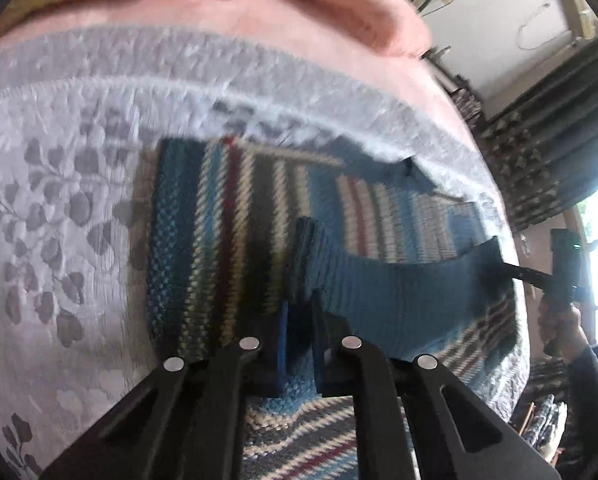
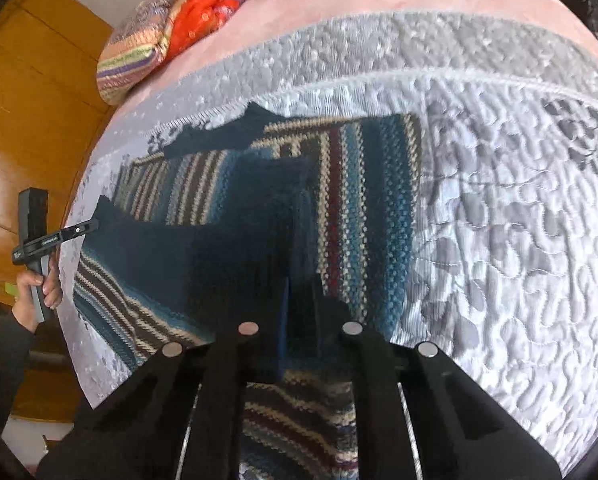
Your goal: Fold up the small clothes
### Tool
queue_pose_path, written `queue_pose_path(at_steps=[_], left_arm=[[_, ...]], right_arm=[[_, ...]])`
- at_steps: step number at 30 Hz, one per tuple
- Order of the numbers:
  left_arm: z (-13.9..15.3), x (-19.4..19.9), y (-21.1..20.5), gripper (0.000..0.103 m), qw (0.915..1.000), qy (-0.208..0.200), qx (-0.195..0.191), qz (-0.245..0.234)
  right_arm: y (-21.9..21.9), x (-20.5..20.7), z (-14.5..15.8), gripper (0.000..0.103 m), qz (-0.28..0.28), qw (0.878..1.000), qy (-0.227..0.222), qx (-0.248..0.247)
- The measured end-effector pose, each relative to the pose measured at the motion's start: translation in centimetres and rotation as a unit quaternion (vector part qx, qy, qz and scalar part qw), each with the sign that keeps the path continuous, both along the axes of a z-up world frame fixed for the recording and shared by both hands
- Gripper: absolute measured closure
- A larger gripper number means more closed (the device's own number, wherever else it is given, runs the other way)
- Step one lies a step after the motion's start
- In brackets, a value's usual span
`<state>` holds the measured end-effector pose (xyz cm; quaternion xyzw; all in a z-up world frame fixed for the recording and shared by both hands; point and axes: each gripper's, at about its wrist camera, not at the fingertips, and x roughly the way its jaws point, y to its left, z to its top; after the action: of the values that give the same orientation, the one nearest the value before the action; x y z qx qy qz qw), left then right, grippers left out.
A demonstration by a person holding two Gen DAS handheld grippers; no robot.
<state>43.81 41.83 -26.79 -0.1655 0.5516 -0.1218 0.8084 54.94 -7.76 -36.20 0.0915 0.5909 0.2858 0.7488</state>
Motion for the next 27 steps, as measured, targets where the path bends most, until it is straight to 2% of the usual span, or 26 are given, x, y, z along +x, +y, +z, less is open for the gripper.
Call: queue_pose_path(at_steps=[5,8,10,15,19,27], left_arm=[[4.6,-1.5,-1.1,0.094,0.9983,-0.056,-0.005,-0.013],[7.7,-1.8,-1.6,0.094,0.9956,-0.092,0.005,-0.017],[9.6,-1.4,-1.7,0.095,0.9935,-0.111,0.013,-0.016],[12.4,1.6,-0.9,0.095,0.9904,-0.134,0.035,-0.002],[12.6,4.9,-0.6,0.095,0.9900,-0.132,0.049,0.005],[8.0,11.8,0.7,0.097,0.9931,-0.088,0.069,0.038]], right_arm=[[-0.5,-1.5,3.9,0.096,-0.003,0.999,-0.045,-0.002],[-0.7,-1.7,6.4,0.096,-0.013,0.997,-0.077,-0.003],[-0.7,-1.4,8.7,0.096,-0.022,0.994,-0.108,-0.006],[-0.5,1.1,12.0,0.096,-0.045,0.986,-0.159,-0.026],[0.0,4.3,12.1,0.096,-0.055,0.984,-0.164,-0.040],[2.4,10.1,7.7,0.096,-0.062,0.985,-0.136,-0.081]])
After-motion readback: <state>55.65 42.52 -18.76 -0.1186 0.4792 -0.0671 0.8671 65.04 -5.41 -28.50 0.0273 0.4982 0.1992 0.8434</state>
